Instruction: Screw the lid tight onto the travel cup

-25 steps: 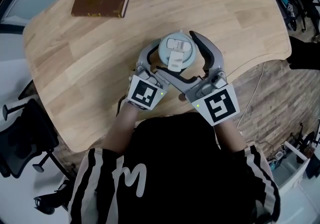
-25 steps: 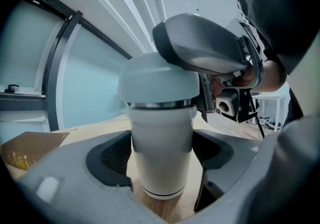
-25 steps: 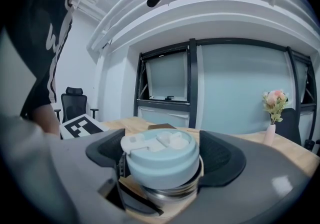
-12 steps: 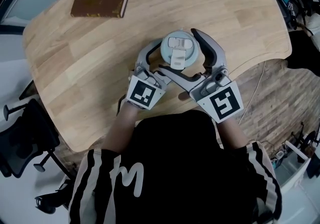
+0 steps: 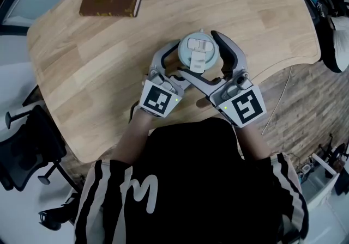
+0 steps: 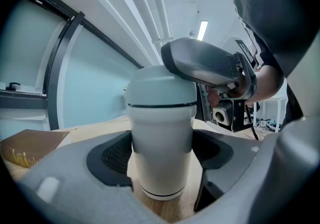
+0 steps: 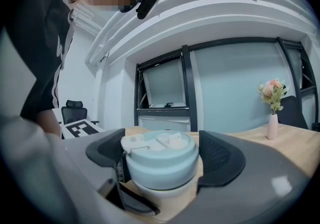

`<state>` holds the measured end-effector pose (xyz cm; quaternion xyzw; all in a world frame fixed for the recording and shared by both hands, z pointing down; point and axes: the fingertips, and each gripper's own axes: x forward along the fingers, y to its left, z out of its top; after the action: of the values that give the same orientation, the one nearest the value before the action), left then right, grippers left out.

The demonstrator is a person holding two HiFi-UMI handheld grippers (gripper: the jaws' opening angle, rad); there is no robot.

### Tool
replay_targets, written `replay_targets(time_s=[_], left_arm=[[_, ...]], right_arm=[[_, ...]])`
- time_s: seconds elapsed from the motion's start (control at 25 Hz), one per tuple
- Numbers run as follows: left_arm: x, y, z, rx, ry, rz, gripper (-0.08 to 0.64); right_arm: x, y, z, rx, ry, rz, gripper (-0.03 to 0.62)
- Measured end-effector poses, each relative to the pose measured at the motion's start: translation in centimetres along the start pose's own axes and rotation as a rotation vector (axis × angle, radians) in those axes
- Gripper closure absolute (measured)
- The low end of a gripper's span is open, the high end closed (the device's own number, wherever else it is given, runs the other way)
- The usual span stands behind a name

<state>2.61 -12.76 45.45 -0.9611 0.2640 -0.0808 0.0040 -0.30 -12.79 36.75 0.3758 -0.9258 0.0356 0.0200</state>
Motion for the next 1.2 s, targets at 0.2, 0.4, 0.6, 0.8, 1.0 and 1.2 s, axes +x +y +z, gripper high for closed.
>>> replay_targets(time_s=[0.2,0.4,0.6,0.8,1.0,1.2], left_arm=[[0.0,0.0,0.0,-0.005,-0.009,0.006,0.176],[0.0,-0.1,0.0,-0.005,-0.005,0.009,0.176],[0.0,0.0,0.1,-0.013,-0.023,0.015,0.178],[-0.1,0.0,-0.1,-0.024,-0.006,0.038,0.178],[0.0,0.0,-0.5,-0.024,0.004,0.048,0.179],[-0.1,0.1,-0.7,-0.024,0.023,0.053,0.179]], right_arm=[[-0.1,0.0,0.1,-0.041,0.006,-0.036,0.139],[0.0,0.0,0.0,-0.027,0.036,-0.044,0.139],[-0.1,-0.2,-0.4,-0.033,0.055,-0.082,0.14],[0.0,-0.2,-0.8,-0.047,0.086,-0.14,0.144],[0.2,-0.3,-1.4,-0.129,0.128,-0.195,0.16],[0.3,-0.4,-1.6,-0.112,0.135,-0.228,0.16]])
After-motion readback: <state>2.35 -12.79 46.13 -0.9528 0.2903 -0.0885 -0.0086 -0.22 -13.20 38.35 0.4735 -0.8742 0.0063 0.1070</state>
